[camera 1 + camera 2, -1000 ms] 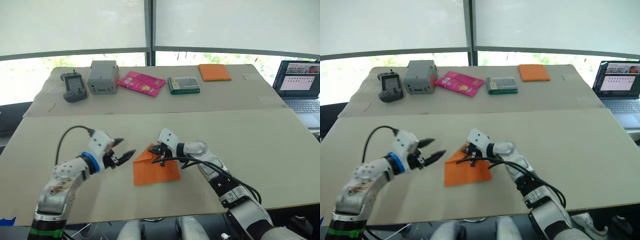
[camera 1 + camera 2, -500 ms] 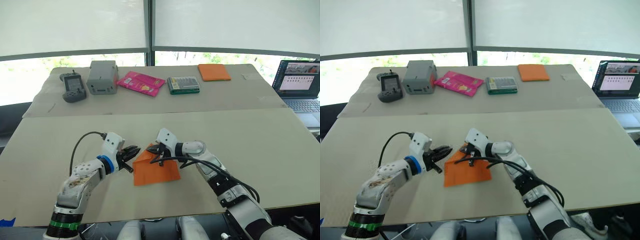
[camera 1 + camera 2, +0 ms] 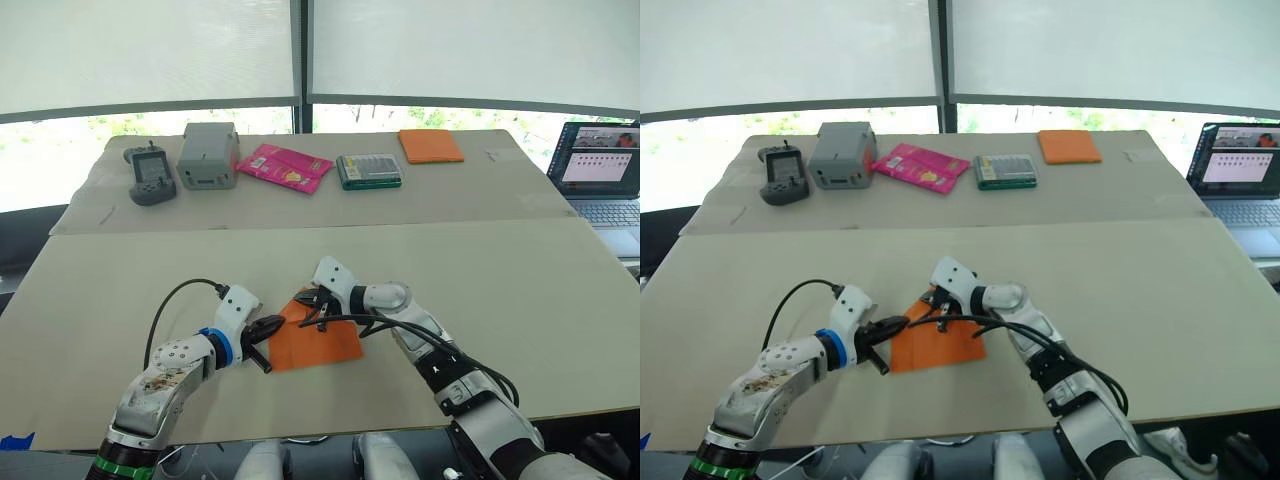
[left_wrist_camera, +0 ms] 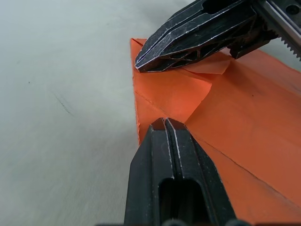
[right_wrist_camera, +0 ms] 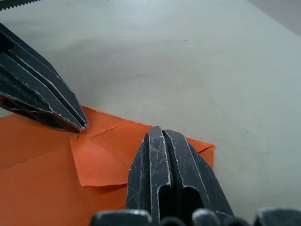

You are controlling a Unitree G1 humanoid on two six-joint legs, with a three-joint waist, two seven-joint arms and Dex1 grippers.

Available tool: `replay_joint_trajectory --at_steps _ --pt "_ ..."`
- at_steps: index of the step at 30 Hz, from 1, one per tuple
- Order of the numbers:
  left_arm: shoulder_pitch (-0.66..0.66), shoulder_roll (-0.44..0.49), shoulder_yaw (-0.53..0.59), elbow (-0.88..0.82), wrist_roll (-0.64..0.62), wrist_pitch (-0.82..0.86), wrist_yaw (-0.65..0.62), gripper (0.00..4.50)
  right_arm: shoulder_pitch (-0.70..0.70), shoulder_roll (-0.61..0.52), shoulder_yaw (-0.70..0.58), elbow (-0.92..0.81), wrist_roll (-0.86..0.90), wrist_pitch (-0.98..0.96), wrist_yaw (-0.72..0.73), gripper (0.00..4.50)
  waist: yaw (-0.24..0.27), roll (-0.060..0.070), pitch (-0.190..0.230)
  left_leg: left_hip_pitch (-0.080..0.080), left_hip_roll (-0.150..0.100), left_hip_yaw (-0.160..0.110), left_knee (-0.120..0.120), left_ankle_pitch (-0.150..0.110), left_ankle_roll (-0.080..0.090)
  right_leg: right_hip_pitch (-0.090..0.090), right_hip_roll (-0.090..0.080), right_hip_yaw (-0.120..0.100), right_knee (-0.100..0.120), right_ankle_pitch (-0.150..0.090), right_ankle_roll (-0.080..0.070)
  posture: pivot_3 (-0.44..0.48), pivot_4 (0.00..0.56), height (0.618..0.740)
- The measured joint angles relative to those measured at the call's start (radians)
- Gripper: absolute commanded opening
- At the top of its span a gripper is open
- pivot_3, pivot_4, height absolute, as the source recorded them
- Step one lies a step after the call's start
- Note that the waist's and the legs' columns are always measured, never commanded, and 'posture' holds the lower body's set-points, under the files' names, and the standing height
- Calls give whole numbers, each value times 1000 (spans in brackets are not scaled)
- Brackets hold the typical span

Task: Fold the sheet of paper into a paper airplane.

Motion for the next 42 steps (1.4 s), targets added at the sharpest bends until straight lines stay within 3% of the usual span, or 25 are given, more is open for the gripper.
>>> replay_joint_trajectory --at_steps 9,17,27,36,42 --pt "-9 12 -36 20 27 -46 -10 15 26 2 2 -41 0 30 17 0 3 1 -1 0 0 0 0 0 0 0 0 0 -1 0 0 0 150 740" --pt "-32 11 -75 29 50 -53 -20 15 -64 0 -4 66 -42 22 -75 0 10 3 -2 0 -1 0 0 0 0 1 -1 0 -1 0 0 0 150 740" --pt "-35 11 -74 34 51 -55 -30 15 -42 -19 -67 82 -4 -12 -72 0 12 3 -2 0 -1 0 0 0 0 1 0 0 -1 0 0 0 150 740" --pt "-75 -36 -56 89 30 -68 -51 15 42 -100 -125 -136 55 67 -8 0 28 3 -1 -2 -1 0 0 0 0 0 0 -1 -2 0 0 0 150 740" --pt "-112 -72 -51 140 5 -74 -70 15 184 -173 -210 -316 160 295 -3 0 30 3 -1 -6 -1 0 1 0 0 -3 0 -1 -3 0 0 0 150 740"
